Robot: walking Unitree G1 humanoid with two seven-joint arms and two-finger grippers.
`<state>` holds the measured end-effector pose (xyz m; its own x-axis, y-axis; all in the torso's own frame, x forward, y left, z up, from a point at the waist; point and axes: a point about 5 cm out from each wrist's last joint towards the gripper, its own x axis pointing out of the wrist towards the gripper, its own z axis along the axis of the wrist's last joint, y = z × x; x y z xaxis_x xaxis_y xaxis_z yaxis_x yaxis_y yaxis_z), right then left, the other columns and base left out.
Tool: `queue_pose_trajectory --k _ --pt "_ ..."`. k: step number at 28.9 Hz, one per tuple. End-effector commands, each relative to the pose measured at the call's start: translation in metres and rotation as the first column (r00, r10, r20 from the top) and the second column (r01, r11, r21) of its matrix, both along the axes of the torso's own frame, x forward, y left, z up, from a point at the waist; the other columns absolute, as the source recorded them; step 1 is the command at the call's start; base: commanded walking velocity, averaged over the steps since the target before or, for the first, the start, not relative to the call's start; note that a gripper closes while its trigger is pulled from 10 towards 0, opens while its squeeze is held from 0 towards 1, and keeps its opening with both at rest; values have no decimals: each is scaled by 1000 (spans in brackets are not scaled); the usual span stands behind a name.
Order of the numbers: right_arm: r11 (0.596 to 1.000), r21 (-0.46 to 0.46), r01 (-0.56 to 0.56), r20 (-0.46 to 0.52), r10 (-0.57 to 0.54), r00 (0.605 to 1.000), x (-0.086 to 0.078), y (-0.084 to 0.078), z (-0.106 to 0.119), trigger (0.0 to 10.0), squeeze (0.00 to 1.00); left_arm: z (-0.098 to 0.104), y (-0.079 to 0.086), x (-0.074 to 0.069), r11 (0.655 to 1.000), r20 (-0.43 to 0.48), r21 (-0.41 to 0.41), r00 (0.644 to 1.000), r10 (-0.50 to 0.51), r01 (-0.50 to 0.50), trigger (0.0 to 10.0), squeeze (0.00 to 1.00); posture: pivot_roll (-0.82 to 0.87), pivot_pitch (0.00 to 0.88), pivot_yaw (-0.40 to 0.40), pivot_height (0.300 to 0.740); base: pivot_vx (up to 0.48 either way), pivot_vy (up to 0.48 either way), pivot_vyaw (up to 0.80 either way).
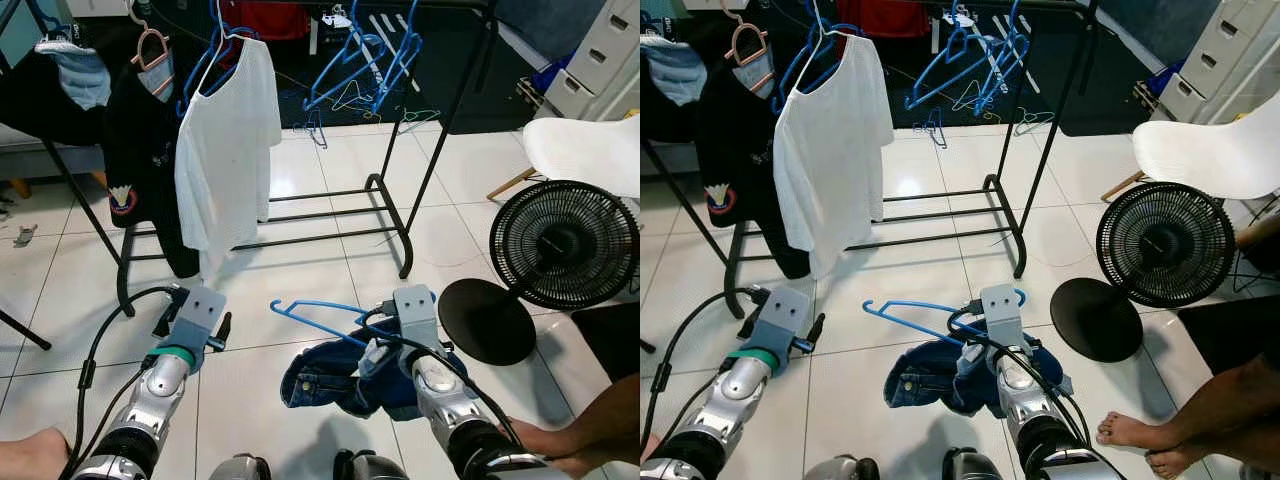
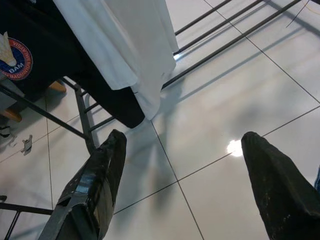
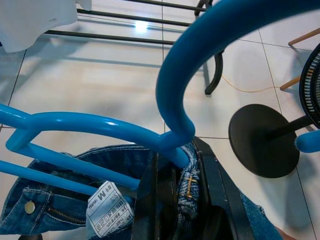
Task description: Hang hanger
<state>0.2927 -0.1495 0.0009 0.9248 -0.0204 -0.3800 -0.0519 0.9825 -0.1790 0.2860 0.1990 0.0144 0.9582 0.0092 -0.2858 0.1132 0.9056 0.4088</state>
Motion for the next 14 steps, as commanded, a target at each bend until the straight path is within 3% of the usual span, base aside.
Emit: queue_pose_trajectory --k 1,14 --pt "1000 10 -4 35 3 999 2 2 4 0 0 -5 0 -4 1000 -23 2 1000 0 0 10000 0 38 6 5 733 0 0 0" --pt "1000 13 9 45 -10 999 5 0 7 0 0 -6 0 -5 1000 -29 -2 1000 1 -1 10000 0 29 10 8 733 0 0 0"
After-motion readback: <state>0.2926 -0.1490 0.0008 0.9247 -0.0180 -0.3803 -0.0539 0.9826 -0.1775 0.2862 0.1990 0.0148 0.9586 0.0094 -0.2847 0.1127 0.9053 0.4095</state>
